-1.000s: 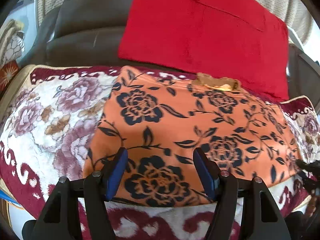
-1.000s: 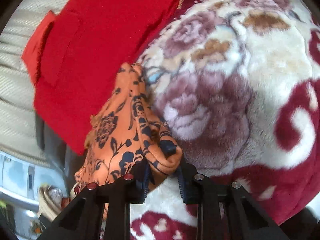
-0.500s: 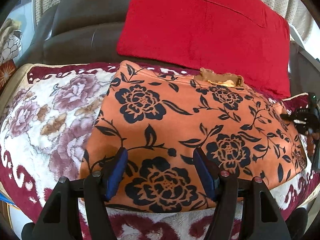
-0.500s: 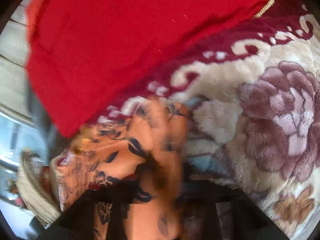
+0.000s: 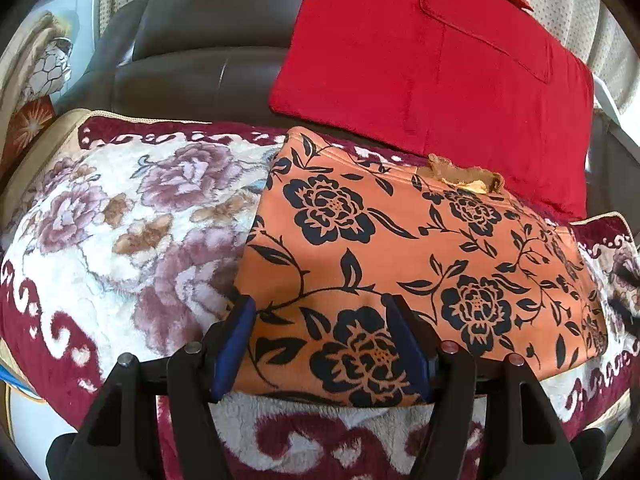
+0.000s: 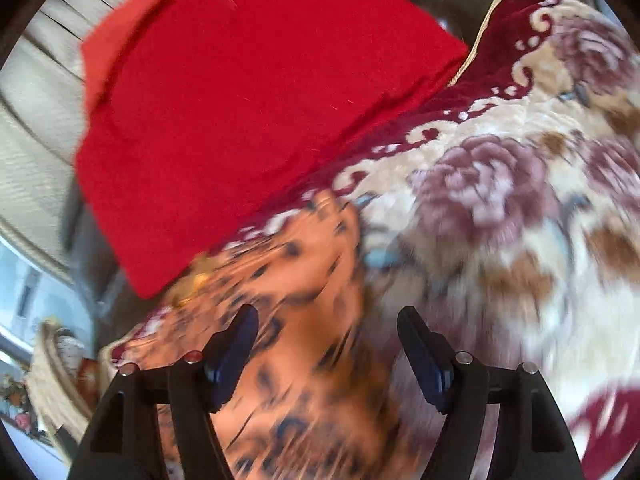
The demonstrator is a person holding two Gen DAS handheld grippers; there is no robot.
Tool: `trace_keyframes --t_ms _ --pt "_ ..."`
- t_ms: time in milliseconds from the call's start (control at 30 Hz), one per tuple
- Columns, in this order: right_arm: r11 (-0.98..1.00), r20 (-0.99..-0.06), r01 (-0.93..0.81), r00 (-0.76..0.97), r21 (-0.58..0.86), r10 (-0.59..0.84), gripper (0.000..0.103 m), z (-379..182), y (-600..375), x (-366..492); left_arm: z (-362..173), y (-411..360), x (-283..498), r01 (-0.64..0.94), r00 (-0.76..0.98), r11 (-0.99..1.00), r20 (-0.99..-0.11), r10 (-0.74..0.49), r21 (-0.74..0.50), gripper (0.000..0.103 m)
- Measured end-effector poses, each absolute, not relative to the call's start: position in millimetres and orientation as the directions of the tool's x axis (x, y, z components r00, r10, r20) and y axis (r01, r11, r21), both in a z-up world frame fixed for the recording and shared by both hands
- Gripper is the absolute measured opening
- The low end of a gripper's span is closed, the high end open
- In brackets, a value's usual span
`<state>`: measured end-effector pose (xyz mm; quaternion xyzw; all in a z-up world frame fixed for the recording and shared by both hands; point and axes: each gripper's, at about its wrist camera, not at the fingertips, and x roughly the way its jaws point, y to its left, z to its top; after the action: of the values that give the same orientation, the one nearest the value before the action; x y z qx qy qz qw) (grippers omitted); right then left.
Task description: Fold small clothes
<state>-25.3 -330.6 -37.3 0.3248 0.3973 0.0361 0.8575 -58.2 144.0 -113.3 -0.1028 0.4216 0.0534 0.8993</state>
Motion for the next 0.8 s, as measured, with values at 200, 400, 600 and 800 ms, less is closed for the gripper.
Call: trace_keyframes --t_ms 200,400,600,800 --pt "0.622 -0.621 0.271 0.637 0.735 0.456 0.076 -83.1 -297.1 -82.9 -107.2 136.1 -64.5 -0.164 0.646 0.974 -0.763 -0.016 -0.158 0.068" --pt "0.539 -0.604 0.349 0.675 0.767 0.424 0.060 -109.1 -306.0 -44.6 -99.6 120.1 -68.6 -0.136 0.639 0.982 -0.769 -0.016 -0.134 0.068" --pt "0.630 -0.684 0.391 0.654 0.671 0.323 0.025 -104.6 -309.2 -29.9 -95.9 120.4 -68.3 -0.161 0.625 0.981 -0.781 0.017 -0.108 0.068" --pt "0.617 -0.675 0.396 0.666 0.681 0.318 0.028 -105.6 -327.6 -40.9 -99.2 127.2 -66.8 -0.181 0.616 0.978 -0.787 0.029 -0.106 0.068"
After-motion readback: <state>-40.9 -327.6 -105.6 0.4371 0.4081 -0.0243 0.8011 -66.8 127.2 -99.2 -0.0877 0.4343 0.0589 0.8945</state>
